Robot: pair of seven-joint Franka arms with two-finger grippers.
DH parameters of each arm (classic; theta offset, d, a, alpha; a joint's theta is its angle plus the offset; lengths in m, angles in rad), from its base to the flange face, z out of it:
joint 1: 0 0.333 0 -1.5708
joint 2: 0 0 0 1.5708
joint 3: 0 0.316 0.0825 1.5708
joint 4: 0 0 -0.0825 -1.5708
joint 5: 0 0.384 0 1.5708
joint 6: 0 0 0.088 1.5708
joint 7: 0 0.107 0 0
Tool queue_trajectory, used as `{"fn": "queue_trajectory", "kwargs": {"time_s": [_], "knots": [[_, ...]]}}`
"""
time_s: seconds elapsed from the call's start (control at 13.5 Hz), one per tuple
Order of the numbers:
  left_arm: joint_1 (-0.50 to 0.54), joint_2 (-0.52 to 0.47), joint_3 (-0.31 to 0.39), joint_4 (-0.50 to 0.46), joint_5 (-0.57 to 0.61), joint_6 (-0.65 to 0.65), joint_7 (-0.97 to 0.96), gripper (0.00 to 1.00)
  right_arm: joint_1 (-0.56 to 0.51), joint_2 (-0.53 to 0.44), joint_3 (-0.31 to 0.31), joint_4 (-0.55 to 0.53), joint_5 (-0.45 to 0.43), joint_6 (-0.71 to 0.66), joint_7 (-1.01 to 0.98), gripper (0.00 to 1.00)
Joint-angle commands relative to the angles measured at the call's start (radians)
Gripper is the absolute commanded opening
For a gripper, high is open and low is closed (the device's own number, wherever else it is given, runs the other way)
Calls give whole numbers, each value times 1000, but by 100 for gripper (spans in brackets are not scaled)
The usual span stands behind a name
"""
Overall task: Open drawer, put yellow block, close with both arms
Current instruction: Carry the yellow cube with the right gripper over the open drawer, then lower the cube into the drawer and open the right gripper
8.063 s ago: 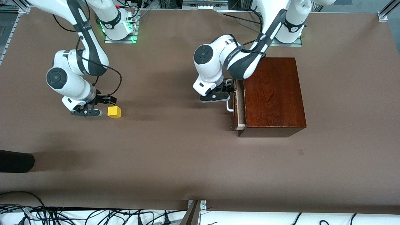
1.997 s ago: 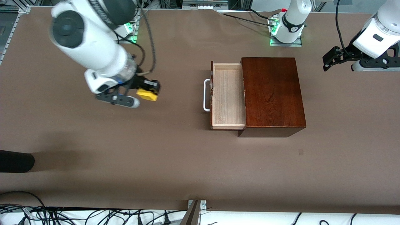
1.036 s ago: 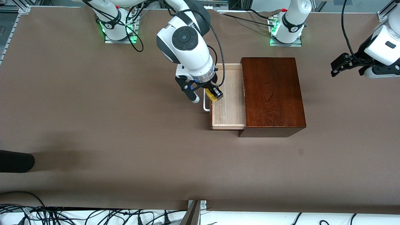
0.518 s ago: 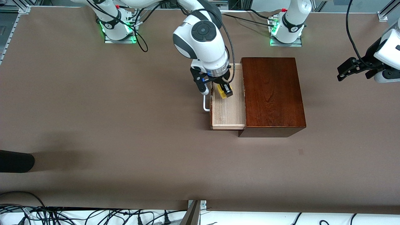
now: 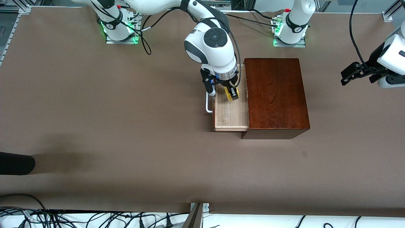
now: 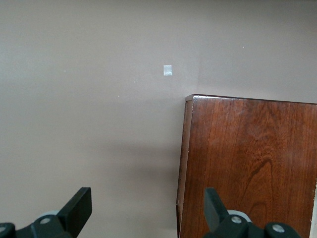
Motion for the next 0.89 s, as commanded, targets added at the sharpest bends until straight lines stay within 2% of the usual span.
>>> {"fn": "queue_trajectory", "kwargs": {"time_s": [0.0, 0.15, 0.81], "knots": [[13, 18, -5, 32, -22, -2, 22, 100, 31, 44, -14, 36, -34, 13, 53, 0], [11, 18, -5, 33, -22, -2, 22, 100, 39, 70, -14, 36, -34, 19, 59, 0], [11, 26, -5, 33, -22, 0, 22, 100, 35, 76, -14, 27, -34, 18, 54, 0]]}}
